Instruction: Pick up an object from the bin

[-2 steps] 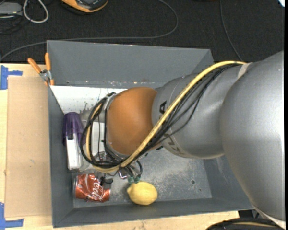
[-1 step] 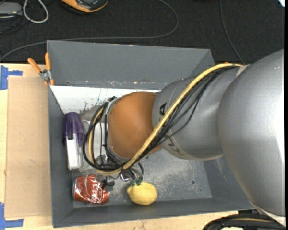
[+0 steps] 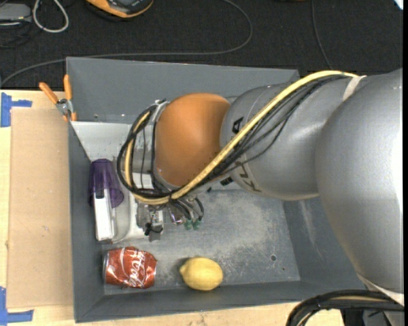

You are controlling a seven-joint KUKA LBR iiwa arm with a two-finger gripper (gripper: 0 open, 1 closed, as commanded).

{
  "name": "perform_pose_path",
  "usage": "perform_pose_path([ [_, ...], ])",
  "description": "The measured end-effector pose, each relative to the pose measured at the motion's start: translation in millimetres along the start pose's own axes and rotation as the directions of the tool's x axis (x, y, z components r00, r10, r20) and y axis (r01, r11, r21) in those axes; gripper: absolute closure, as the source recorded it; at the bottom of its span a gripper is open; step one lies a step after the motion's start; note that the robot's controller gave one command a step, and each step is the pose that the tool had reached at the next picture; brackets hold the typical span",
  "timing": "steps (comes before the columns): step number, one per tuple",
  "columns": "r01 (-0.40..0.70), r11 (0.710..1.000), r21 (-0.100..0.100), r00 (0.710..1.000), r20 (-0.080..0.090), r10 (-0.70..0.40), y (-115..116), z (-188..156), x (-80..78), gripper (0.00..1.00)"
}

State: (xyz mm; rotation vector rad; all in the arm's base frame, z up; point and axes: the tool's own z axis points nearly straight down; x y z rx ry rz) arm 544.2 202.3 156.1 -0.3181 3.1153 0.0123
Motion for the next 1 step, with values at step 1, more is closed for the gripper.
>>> perform_pose_path([
  [1, 0.093, 0.996, 0.006, 0.996, 0.001, -0.093, 50.4, 82.3, 59.5, 1.0],
])
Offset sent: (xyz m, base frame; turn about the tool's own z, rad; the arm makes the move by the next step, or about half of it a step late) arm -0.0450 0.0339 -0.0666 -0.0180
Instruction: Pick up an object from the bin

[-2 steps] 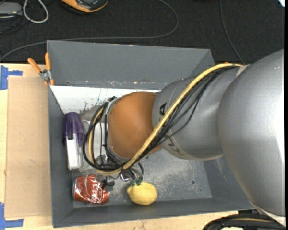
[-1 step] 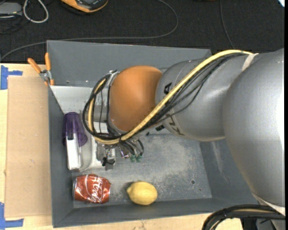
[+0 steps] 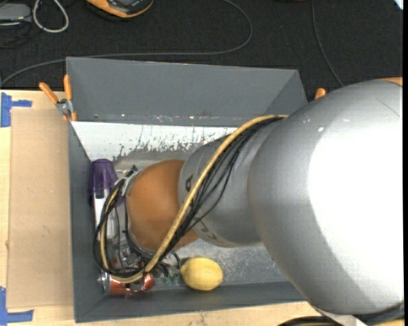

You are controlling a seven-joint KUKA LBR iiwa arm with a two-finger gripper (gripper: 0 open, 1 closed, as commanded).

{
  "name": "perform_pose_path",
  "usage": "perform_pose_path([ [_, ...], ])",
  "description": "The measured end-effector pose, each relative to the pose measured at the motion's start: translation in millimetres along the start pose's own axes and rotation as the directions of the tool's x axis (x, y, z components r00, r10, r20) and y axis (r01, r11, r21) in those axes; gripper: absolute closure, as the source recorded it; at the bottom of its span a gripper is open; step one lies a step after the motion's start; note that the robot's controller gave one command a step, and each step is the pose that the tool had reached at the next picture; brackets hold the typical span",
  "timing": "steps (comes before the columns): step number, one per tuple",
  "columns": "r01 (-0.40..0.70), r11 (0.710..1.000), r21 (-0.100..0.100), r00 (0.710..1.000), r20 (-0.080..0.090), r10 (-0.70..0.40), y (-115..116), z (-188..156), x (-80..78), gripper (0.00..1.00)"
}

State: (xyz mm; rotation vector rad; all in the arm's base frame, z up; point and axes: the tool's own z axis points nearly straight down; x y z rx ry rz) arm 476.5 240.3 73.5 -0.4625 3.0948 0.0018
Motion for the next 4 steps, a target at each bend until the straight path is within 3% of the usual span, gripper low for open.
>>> perform_pose_path([
  [1, -0.075, 0.997, -0.004, 0.997, 0.012, 0.075, -10.9, -15.9, -21.5, 1.0],
  [2, -0.056, 0.998, -0.002, 0.998, -0.002, 0.056, -1.1, -53.9, -3.6, 1.0],
  [3, 0.122, 0.992, -0.003, 0.992, 0.01, -0.122, -11.9, 2.0, -16.0, 1.0],
  [4, 0.124, 0.992, -0.001, 0.992, 0.01, -0.124, -7.6, 2.1, -17.4, 1.0],
])
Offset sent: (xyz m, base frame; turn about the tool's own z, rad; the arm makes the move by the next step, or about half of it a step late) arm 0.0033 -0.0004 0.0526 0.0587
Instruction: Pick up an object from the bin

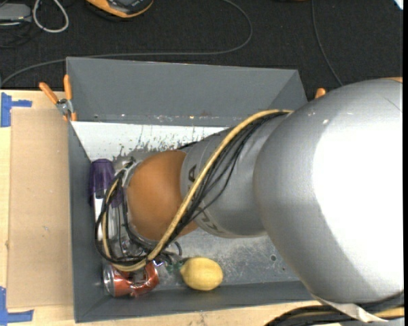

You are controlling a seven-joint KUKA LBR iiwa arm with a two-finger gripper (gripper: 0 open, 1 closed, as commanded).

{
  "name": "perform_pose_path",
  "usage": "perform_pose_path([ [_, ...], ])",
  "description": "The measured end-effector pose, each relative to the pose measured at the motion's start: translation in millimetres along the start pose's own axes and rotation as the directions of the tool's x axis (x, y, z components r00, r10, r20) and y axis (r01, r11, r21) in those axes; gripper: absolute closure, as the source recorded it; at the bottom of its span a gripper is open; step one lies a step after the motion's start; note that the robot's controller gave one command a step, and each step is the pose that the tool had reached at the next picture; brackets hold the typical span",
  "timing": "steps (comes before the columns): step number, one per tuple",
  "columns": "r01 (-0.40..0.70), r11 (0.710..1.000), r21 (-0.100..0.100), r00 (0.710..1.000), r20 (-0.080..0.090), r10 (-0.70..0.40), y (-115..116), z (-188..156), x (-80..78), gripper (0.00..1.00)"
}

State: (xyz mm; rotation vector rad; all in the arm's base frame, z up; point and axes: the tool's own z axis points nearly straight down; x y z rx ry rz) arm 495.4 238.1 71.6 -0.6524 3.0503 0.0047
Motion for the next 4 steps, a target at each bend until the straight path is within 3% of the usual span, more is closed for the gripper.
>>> perform_pose_path([
  [1, 0.326, 0.946, 0.002, 0.945, 0.016, -0.326, -25.9, -2.6, 6.5, 1.0],
  [2, -0.002, 1.0, -0.002, 1.0, 0.002, 0.002, 5.2, -2.2, -6.2, 1.0],
  [4, -0.033, 0.999, -0.002, 0.999, 0.0, 0.033, 6.2, -3.1, -2.9, 1.0],
])
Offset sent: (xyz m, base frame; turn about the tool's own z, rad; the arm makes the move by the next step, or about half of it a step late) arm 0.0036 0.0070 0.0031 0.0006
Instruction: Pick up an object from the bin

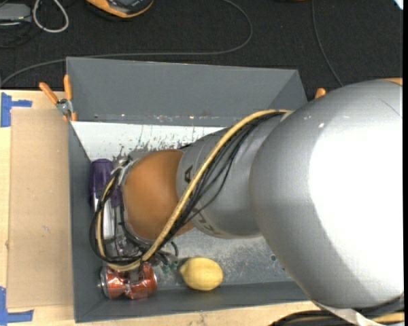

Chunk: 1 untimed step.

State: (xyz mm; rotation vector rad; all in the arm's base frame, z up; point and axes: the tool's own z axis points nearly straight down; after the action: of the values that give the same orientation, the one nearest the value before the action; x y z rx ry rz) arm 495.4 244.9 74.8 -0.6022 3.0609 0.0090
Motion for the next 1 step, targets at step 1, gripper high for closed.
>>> perform_pose_path([
  [1, 0.0, 1.0, 0.0, 1.0, 0.005, 0.0, -0.2, -3.6, 6.4, 1.0],
])
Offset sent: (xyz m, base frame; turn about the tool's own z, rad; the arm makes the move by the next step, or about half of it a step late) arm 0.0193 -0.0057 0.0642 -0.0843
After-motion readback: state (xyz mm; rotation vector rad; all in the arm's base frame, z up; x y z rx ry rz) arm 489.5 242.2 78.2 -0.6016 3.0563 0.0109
